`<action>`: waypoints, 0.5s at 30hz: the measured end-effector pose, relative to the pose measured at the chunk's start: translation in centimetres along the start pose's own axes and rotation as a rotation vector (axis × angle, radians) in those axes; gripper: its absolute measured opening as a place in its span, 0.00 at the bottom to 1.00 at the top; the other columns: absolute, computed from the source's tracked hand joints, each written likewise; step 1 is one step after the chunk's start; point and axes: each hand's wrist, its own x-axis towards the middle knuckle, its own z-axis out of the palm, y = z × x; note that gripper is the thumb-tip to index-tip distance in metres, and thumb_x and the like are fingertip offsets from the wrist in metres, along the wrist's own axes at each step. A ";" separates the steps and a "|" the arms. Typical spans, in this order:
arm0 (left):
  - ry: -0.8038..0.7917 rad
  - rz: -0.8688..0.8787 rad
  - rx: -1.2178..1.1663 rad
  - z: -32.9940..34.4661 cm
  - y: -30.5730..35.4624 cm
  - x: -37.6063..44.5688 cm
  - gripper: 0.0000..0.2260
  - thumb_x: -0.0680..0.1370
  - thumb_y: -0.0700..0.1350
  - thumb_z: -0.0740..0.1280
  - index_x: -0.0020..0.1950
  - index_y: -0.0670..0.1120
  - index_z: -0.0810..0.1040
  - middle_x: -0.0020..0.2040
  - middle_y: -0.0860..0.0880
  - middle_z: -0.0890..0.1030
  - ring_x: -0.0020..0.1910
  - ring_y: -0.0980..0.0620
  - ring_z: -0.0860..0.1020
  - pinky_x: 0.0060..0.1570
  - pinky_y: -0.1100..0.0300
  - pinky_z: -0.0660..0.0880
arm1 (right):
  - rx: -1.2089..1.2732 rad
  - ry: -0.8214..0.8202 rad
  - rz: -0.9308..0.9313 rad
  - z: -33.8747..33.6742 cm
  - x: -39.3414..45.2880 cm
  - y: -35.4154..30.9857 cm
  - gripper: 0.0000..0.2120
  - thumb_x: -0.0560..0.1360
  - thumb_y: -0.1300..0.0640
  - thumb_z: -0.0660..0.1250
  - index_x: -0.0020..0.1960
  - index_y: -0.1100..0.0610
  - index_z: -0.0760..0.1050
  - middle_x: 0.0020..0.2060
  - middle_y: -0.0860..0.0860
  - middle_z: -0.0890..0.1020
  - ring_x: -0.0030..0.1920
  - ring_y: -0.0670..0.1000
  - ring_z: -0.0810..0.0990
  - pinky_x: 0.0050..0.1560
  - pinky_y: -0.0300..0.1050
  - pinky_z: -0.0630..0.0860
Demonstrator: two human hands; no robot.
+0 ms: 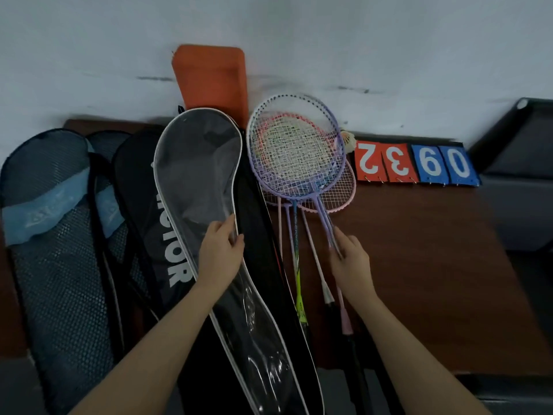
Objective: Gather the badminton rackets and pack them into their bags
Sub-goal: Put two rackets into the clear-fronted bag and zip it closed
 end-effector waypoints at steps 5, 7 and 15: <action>-0.005 0.011 -0.017 -0.3 0.1 0.0 0.19 0.76 0.39 0.65 0.67 0.47 0.72 0.38 0.52 0.66 0.34 0.55 0.68 0.38 0.70 0.60 | 0.109 0.057 -0.006 -0.8 -1.1 -2.2 0.17 0.75 0.65 0.65 0.64 0.61 0.73 0.49 0.53 0.78 0.47 0.48 0.77 0.49 0.40 0.74; -0.017 0.004 -0.014 -0.7 -0.1 0.2 0.19 0.76 0.39 0.65 0.66 0.46 0.72 0.38 0.52 0.67 0.36 0.52 0.70 0.41 0.66 0.62 | 0.123 0.080 0.004 -1.3 -1.6 -2.7 0.16 0.74 0.64 0.67 0.62 0.60 0.75 0.47 0.52 0.80 0.47 0.48 0.79 0.49 0.39 0.75; -0.048 -0.034 -0.041 -0.9 -0.4 0.4 0.05 0.75 0.39 0.65 0.40 0.41 0.70 0.39 0.45 0.71 0.37 0.49 0.69 0.42 0.55 0.67 | 0.247 0.092 0.129 -2.4 -5.2 -3.2 0.14 0.72 0.66 0.68 0.57 0.59 0.78 0.45 0.52 0.82 0.45 0.48 0.81 0.48 0.41 0.79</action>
